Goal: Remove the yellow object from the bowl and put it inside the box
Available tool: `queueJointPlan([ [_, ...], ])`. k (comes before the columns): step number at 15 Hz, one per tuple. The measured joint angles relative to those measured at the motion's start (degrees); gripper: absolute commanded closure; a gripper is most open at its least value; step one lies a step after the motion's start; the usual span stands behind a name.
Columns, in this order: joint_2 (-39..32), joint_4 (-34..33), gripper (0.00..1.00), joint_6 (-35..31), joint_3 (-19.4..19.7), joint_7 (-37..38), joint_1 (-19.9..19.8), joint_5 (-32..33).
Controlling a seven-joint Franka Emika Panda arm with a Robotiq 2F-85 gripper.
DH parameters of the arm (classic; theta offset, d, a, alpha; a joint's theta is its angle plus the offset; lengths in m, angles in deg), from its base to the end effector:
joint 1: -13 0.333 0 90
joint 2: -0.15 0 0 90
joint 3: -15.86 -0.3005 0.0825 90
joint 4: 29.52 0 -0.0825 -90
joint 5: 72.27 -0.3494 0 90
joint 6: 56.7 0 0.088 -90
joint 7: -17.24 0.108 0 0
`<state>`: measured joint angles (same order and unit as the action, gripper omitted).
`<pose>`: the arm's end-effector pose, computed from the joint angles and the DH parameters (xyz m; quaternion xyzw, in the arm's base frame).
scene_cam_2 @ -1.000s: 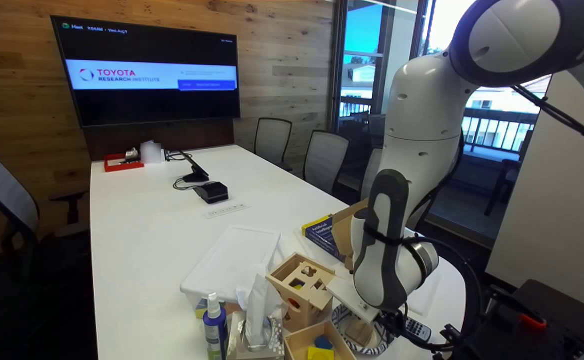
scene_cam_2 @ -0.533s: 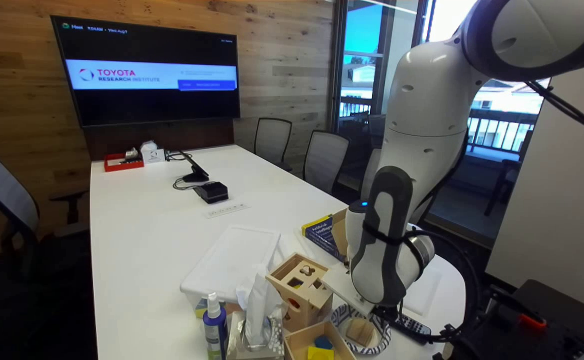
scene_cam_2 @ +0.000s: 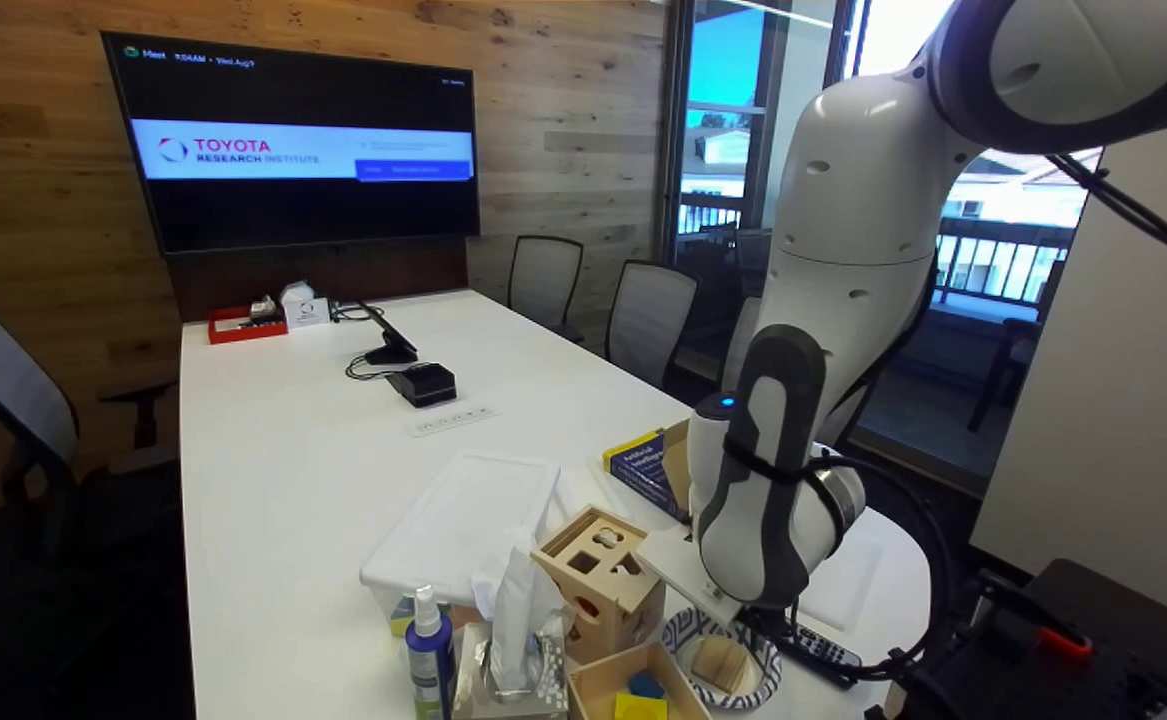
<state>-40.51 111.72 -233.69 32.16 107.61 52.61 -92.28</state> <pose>0.4000 0.1152 0.0584 0.7425 -0.6640 0.0659 0.0589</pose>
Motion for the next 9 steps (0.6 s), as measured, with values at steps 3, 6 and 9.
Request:
queueJointPlan([
  [3,-0.08,-0.12,0.00,-2.67,-2.76,-0.23,-2.57,0.00],
  [6,-0.47,-0.40,0.00,-5.18,-6.60,-1.12,-6.66,-0.02],
  [9,-1.03,-0.40,0.00,-7.27,-10.43,-1.63,-10.92,-0.05],
])
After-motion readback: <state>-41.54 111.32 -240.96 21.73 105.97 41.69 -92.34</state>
